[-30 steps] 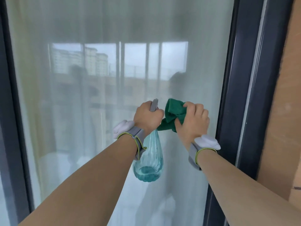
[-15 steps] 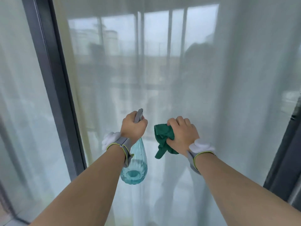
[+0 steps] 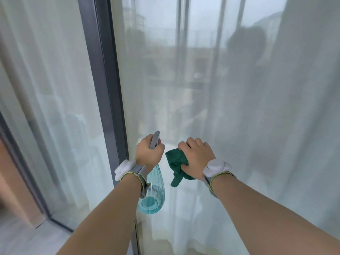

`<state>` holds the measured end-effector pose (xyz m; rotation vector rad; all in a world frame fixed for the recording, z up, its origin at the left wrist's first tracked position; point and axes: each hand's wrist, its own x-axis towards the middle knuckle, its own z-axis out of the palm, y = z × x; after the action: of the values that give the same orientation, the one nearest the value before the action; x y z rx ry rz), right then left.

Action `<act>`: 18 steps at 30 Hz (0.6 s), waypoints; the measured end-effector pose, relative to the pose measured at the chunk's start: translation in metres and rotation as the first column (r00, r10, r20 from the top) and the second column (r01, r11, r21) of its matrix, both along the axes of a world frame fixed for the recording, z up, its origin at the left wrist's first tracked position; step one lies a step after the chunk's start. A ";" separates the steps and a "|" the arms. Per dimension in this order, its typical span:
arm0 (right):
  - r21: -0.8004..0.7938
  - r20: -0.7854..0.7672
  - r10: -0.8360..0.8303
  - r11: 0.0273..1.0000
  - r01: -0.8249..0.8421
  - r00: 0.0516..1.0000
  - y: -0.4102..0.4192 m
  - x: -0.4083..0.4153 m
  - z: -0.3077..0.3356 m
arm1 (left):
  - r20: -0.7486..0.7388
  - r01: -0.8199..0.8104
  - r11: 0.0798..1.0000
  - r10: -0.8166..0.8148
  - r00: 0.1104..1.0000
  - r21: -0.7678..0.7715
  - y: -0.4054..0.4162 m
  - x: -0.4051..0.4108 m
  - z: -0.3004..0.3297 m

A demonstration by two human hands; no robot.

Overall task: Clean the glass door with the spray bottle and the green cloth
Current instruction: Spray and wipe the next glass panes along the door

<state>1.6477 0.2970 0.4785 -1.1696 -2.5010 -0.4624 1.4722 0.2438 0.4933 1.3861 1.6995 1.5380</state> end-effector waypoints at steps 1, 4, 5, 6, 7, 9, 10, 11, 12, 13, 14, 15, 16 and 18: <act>0.018 0.005 0.012 1.000 -0.012 1.000 0.004 -0.010 -0.002 | 0.011 -0.025 1.000 0.025 1.000 0.002 0.003 -0.010 -0.005; 0.080 -0.047 0.005 0.997 -0.002 0.999 0.009 -0.036 -0.010 | -0.002 -0.063 0.998 0.063 0.998 -0.006 0.005 -0.031 -0.011; 0.108 -0.068 0.006 0.994 0.001 0.998 0.009 -0.046 -0.011 | 0.004 -0.064 0.998 0.064 0.998 -0.011 0.007 -0.039 -0.010; 0.141 -0.074 0.026 0.990 -0.016 0.997 0.009 -0.054 -0.013 | 0.011 -0.064 0.998 0.064 0.998 -0.009 0.009 -0.046 -0.007; 0.170 -0.053 0.047 0.985 -0.037 0.998 0.008 -0.063 -0.014 | 0.021 -0.060 0.998 0.060 0.998 -0.009 0.011 -0.055 -0.005; 0.247 -0.045 0.046 0.969 -0.033 0.998 0.014 -0.086 -0.010 | 0.024 -0.026 1.000 0.025 0.999 0.016 0.018 -0.076 0.002; 0.249 -0.080 0.022 0.968 -0.002 0.997 0.014 -0.087 -0.009 | 0.027 -0.014 1.000 0.013 1.000 0.021 0.019 -0.075 0.000; 0.232 -0.126 -0.025 0.971 0.054 0.992 0.016 -0.100 -0.003 | 0.048 -0.007 0.999 0.005 0.999 0.034 0.021 -0.085 0.003; 0.222 -0.172 -0.066 0.970 0.104 0.983 0.017 -0.110 -0.002 | 0.058 -0.001 0.999 -0.002 0.998 0.049 0.022 -0.095 0.004; 0.197 -0.203 -0.107 0.969 0.148 0.973 0.017 -0.120 -0.001 | 0.069 0.004 0.998 -0.007 0.998 0.055 0.023 -0.103 0.007; 0.198 -0.199 -0.128 0.966 0.167 0.972 0.017 -0.128 0.000 | 0.075 0.010 0.998 -0.015 0.997 0.063 0.025 -0.113 0.010; 0.203 -0.177 -0.133 0.965 0.168 0.975 0.016 -0.135 0.000 | 0.079 0.011 0.998 -0.016 0.997 0.063 0.027 -0.122 0.013; 0.226 -0.151 -0.125 0.961 0.157 0.981 0.017 -0.142 0.000 | 0.086 0.014 0.998 -0.020 0.996 0.067 0.030 -0.131 0.016; 0.272 -0.113 -0.109 0.953 0.136 0.988 0.017 -0.156 0.000 | 0.085 0.032 0.996 -0.038 0.996 0.079 0.036 -0.149 0.021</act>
<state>1.4916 0.3145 0.4788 -1.2054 -2.2017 -0.7463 1.3237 0.2800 0.5138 1.3598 1.5713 1.6358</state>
